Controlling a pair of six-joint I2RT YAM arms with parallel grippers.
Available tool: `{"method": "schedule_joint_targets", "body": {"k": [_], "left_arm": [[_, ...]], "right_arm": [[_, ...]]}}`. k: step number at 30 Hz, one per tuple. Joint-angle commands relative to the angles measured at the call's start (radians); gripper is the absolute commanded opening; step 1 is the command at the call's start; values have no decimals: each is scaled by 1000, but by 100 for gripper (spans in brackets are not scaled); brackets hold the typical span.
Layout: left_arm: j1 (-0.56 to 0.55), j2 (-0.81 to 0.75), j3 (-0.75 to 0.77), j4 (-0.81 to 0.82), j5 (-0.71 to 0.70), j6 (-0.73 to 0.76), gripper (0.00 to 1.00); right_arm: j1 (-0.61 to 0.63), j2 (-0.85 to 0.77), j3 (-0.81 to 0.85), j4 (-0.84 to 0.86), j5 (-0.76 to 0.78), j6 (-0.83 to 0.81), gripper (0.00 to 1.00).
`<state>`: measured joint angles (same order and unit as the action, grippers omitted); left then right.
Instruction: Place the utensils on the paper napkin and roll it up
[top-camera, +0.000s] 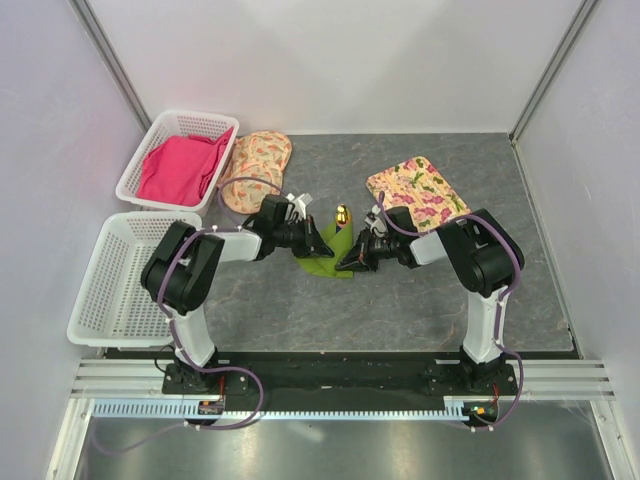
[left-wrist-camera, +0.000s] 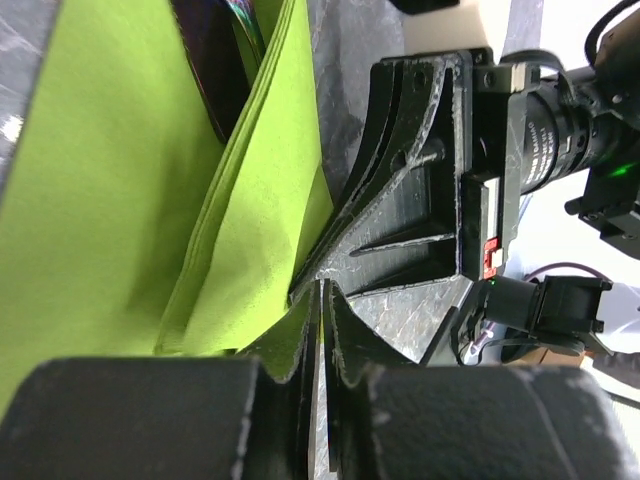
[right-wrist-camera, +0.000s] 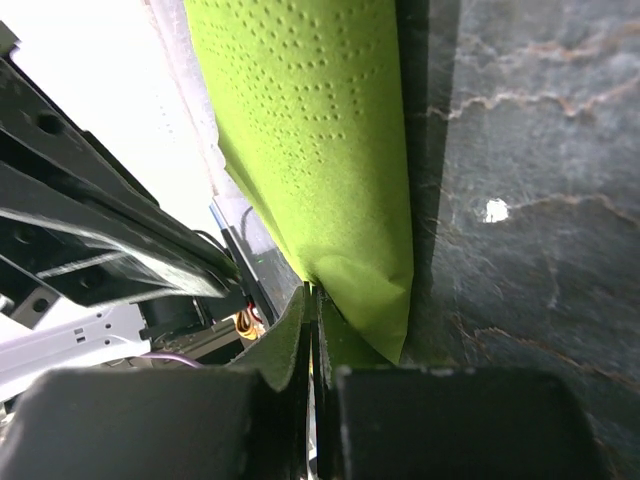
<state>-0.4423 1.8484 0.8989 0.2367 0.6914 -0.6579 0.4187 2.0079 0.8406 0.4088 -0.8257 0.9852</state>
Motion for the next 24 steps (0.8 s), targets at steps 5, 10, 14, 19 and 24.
{"method": "schedule_joint_targets", "body": {"k": [5,10,14,19,24], "left_arm": [[-13,64,11,44,-4,-32,8],[-10,107,28,-71,-61,15,4],[-10,114,32,-80,-64,35,3],[-12,103,46,-86,-62,56,3],[-12,89,51,-97,-67,72,3]], "right_arm": [[-1,9,-18,-16,66,-14,0],[-3,-35,17,-42,53,-19,0],[-1,-98,61,-80,50,-37,5],[-1,-98,193,-191,126,-120,8],[0,-49,267,-329,215,-193,7]]}}
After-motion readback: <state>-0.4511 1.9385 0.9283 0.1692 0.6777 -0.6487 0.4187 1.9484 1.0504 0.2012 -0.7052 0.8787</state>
